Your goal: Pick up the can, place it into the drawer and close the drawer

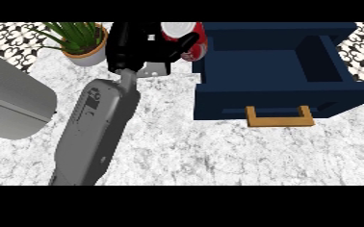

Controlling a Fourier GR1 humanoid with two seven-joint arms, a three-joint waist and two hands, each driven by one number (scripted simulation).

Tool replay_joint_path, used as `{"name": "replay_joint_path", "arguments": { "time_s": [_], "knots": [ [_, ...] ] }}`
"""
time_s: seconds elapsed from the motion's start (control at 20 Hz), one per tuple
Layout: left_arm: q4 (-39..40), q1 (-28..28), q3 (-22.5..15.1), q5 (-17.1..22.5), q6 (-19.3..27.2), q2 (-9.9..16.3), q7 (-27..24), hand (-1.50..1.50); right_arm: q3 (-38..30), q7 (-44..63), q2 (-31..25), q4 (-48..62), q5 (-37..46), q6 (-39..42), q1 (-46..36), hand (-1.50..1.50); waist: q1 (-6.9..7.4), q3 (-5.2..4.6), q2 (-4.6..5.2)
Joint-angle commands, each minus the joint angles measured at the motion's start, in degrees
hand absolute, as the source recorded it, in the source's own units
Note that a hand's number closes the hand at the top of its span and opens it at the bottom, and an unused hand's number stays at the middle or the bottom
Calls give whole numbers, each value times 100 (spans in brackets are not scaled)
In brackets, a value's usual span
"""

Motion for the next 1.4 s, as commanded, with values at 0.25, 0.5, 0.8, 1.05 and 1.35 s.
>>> {"name": "replay_joint_path", "arguments": {
  "time_s": [0.25, 0.5, 0.8, 1.05, 1.35],
  "knots": [
    [877, -1223, -268, 240, 698, -7, 124, 150, 207, 547, 29, -554, -27, -420, -234, -150, -4, -3, 3],
    [1864, -2031, -265, 561, 890, -7, -313, 150, -2, -169, 38, 325, -31, 230, -128, -150, -75, 3, 12],
    [2964, -2648, -455, 1173, 851, -7, -723, 150, 85, 80, 13, -1, -51, 17, -126, -150, -129, 2, 29],
    [2986, -2829, -1154, 1745, 1360, -7, -864, 150, 271, 8, 103, -252, -15, -8, 155, -150, -194, 4, 23],
    [3699, -3285, -1492, 2352, 1561, -7, -1063, 150, 58, 123, -76, -29, -125, 64, -141, -150, -260, 7, 40]
  ]
}}
